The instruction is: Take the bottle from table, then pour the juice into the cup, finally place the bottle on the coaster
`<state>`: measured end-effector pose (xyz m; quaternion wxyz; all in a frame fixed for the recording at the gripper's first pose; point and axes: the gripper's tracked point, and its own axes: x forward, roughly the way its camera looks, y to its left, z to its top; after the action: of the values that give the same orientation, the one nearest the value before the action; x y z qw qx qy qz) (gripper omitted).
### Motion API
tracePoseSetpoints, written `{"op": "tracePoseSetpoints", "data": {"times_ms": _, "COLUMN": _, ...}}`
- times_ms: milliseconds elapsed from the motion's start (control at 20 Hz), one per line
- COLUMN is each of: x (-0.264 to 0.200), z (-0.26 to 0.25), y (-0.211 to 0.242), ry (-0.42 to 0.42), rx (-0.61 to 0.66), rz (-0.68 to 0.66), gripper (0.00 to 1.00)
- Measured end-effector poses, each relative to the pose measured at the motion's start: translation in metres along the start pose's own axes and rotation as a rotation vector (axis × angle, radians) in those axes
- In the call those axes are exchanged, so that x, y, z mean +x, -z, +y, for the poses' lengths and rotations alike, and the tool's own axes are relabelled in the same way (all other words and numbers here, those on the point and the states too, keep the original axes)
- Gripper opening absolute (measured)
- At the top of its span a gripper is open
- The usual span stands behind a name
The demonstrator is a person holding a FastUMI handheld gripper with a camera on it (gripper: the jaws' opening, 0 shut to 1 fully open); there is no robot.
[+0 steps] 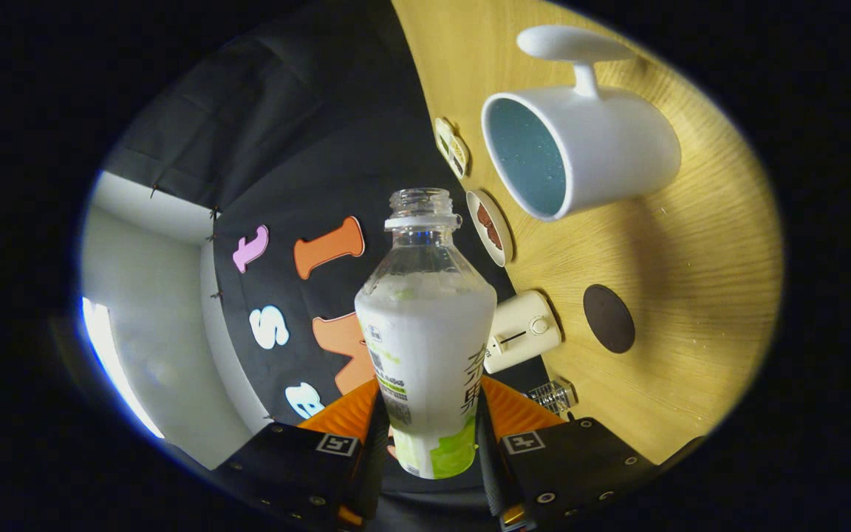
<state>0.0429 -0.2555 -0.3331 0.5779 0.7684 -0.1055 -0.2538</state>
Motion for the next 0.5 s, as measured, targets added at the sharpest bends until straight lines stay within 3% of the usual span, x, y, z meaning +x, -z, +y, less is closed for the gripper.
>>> {"op": "tracePoseSetpoints", "data": {"times_ms": 500, "x": 0.020, "z": -0.004, "y": 0.023, "ry": 0.028, "rx": -0.780, "rz": 0.102, "gripper": 0.56}}
